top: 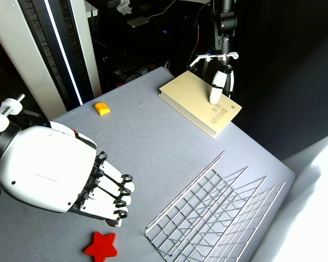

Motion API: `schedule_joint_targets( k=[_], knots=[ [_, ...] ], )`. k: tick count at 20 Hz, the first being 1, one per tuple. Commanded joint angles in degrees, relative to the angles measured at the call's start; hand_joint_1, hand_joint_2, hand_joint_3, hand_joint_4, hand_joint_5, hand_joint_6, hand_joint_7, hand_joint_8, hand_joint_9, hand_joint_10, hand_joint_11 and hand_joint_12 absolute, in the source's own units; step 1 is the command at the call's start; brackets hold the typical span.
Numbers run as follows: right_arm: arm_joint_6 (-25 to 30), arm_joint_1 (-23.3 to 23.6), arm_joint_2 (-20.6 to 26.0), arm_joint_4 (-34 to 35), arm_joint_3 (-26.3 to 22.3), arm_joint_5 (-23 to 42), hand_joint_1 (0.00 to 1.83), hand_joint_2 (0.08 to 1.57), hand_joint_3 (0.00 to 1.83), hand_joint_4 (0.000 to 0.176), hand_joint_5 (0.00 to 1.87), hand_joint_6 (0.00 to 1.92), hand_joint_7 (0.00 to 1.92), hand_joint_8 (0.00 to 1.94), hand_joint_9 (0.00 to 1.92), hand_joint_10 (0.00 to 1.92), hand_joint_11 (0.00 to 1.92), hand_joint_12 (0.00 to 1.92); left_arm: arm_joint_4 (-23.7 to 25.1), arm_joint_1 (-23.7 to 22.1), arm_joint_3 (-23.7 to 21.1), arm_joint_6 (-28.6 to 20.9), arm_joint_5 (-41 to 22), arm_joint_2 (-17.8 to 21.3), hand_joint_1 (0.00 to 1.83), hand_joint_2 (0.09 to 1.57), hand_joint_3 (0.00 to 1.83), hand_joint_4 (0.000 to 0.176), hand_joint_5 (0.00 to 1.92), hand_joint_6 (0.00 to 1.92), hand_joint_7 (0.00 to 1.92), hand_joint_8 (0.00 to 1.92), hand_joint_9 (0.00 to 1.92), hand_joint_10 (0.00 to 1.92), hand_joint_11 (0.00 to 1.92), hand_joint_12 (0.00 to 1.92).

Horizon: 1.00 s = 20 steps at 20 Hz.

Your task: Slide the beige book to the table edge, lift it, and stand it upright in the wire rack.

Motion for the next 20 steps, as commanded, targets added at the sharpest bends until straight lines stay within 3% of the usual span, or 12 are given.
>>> schedule_joint_targets(
  k=[1, 3, 5, 6, 8, 9, 10, 11, 12, 13, 19, 20],
  knots=[
    [0.09, 0.34, 0.58, 0.34, -0.34, -5.10, 0.25, 1.11, 0.00, 0.000, 0.37, 0.00, 0.41, 0.00, 0.41, 0.01, 0.02, 0.96, -0.23, -0.04, 0.40, -0.16, -3.42, 0.61, 0.92, 1.03, 0.00, 0.000, 0.31, 0.01, 0.30, 0.01, 0.30, 0.01, 0.00, 0.78],
    [0.09, 0.39, 0.65, 0.34, -0.64, -5.52, 0.24, 1.12, 0.00, 0.000, 0.34, 0.00, 0.37, 0.00, 0.38, 0.00, 0.00, 0.95, -0.23, -0.04, 0.47, -0.16, -3.42, 0.67, 0.99, 1.06, 0.00, 0.000, 0.44, 0.01, 0.41, 0.00, 0.43, 0.01, 0.04, 1.03],
    [0.09, 0.51, 0.69, 0.35, -0.81, -5.61, 0.25, 1.12, 0.00, 0.000, 0.35, 0.00, 0.38, 0.00, 0.39, 0.00, 0.01, 0.95, -0.23, -0.07, 0.64, -0.16, -3.42, 0.66, 1.01, 1.08, 0.01, 0.000, 0.47, 0.01, 0.44, 0.01, 0.46, 0.02, 0.06, 1.06],
    [0.07, 0.53, 0.69, 0.35, -0.84, -5.62, 0.26, 1.12, 0.00, 0.000, 0.37, 0.01, 0.40, 0.01, 0.42, 0.01, 0.03, 0.96, -0.23, -0.12, 0.73, -0.16, -3.42, 0.64, 1.15, 1.09, 0.00, 0.000, 0.70, 0.05, 0.66, 0.05, 0.64, 0.07, 0.26, 1.03],
    [-0.02, 0.48, 0.69, 0.34, -0.84, -5.63, 0.25, 1.12, 0.00, 0.000, 0.37, 0.01, 0.39, 0.00, 0.41, 0.01, 0.02, 0.97, -0.23, -0.14, 0.86, -0.16, -3.42, 0.64, 1.19, 1.13, 0.00, 0.000, 0.75, 0.01, 0.75, 0.02, 0.74, 0.06, 0.38, 1.05],
    [-0.01, 0.44, 0.70, 0.34, -0.84, -5.78, 0.27, 1.12, 0.00, 0.000, 0.36, 0.00, 0.39, 0.00, 0.40, 0.00, 0.01, 0.97, -0.23, -0.14, 0.88, -0.16, -3.42, 0.69, 1.31, 1.18, 0.01, 0.000, 0.80, 0.89, 0.78, 1.07, 0.75, 1.15, 0.57, 1.22],
    [-0.01, 0.44, 0.70, 0.34, -0.83, -5.91, 0.27, 1.12, 0.00, 0.000, 0.36, 0.00, 0.39, 0.00, 0.40, 0.00, 0.01, 0.97, -0.23, -0.14, 0.91, -0.16, -3.42, 0.74, 1.32, 1.23, 0.00, 0.000, 0.74, 1.17, 0.72, 1.38, 0.70, 1.46, 0.59, 1.29],
    [-0.01, 0.43, 0.70, 0.34, -0.84, -5.94, 0.27, 1.12, 0.00, 0.000, 0.36, 0.00, 0.38, 0.00, 0.40, 0.00, 0.01, 0.97, -0.23, -0.15, 0.96, -0.16, -3.42, 0.79, 1.32, 1.24, 0.00, 0.000, 0.72, 1.24, 0.70, 1.45, 0.68, 1.53, 0.59, 1.31],
    [-0.01, 0.43, 0.70, 0.34, -0.84, -5.96, 0.29, 1.11, 0.00, 0.000, 0.36, 0.00, 0.38, 0.00, 0.40, 0.00, 0.01, 0.98, -0.23, -0.19, 1.03, -0.16, -3.42, 0.86, 1.45, 1.21, 0.00, 0.000, 0.73, 1.17, 0.71, 1.44, 0.71, 1.44, 0.71, 1.54],
    [-0.01, 0.43, 0.69, 0.34, -0.85, -5.98, 0.28, 1.11, 0.00, 0.000, 0.36, 0.00, 0.38, 0.00, 0.39, 0.00, 0.00, 0.98, -0.23, -0.26, 1.10, -0.17, -3.42, 0.96, 1.48, 1.20, 0.00, 0.000, 0.71, 1.18, 0.70, 1.42, 0.73, 1.45, 0.73, 1.60],
    [0.20, 0.42, 0.69, 0.35, -1.06, -6.09, 0.29, 1.11, 0.00, 0.000, 0.36, 0.00, 0.38, 0.00, 0.39, 0.00, 0.00, 1.00, -0.29, -1.94, 1.11, -0.27, -4.09, 3.08, 1.49, 1.16, 0.00, 0.000, 0.86, 1.07, 0.73, 1.26, 0.79, 1.33, 0.82, 1.51],
    [0.21, 0.42, 0.69, 0.35, -1.07, -6.09, 0.29, 1.11, 0.00, 0.000, 0.36, 0.00, 0.38, 0.00, 0.39, 0.00, 0.00, 0.99, -0.31, -2.20, 0.93, -0.31, -4.28, 3.51, 1.48, 1.21, 0.00, 0.000, 0.75, 1.24, 0.63, 1.32, 0.68, 1.43, 0.75, 1.58]
  ],
)
